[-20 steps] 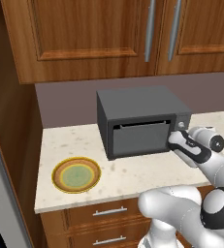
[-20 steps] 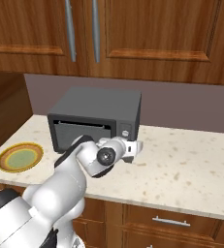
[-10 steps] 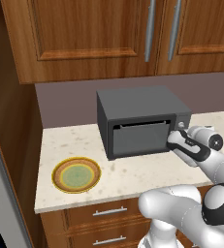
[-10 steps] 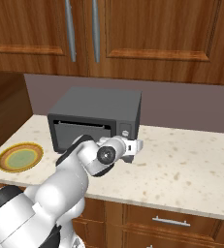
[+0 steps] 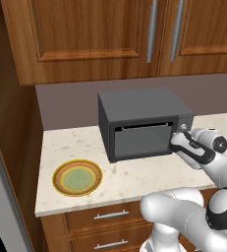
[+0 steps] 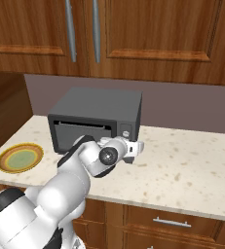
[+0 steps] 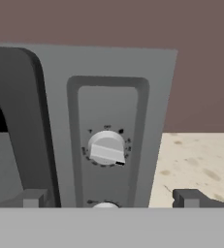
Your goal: Pull the toaster oven rack outwards. Pick up the baguette from the plate and place it on the toaster oven rack. Close the toaster oven door fully and set the temperature to the lowest setting.
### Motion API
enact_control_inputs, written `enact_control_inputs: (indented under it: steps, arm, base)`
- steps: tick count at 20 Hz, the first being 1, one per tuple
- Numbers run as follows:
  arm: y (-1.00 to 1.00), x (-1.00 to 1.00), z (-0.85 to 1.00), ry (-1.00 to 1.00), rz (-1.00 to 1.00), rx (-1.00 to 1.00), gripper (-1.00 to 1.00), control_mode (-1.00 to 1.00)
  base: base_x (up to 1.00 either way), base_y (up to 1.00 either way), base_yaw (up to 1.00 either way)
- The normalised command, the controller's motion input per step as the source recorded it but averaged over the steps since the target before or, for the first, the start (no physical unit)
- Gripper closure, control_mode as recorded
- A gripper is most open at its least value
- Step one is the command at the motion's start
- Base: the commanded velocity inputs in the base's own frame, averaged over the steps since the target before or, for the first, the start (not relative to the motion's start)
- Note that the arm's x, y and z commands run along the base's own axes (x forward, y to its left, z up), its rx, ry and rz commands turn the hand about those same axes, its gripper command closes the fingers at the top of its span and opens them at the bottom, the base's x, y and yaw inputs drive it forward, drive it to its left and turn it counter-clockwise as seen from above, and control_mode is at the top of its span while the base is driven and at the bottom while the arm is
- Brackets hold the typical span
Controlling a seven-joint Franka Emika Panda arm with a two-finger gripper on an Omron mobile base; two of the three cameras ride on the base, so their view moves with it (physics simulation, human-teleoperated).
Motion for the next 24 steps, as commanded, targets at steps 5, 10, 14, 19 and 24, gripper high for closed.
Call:
enact_control_inputs:
  steps: [5, 10, 14, 19, 24]
  arm:
    - [0.0, 0.0, 0.0, 0.0, 0.0, 0.02, -1.0, -1.0]
    - [0.0, 0.0, 0.0, 0.0, 0.0, 0.0, -1.0, -1.0]
    - [0.0, 0.0, 0.0, 0.0, 0.0, 0.0, -1.0, -1.0]
    - [0.0, 0.0, 0.0, 0.0, 0.0, 0.05, -1.0, -1.0]
    - [0.0, 0.0, 0.0, 0.0, -0.02, 0.19, -1.0, -1.0]
  base:
    - [0.0, 0.0, 0.0]
    - [0.0, 0.0, 0.0]
    - [0.0, 0.0, 0.0]
    - [0.0, 0.0, 0.0]
    - [0.0, 0.0, 0.0]
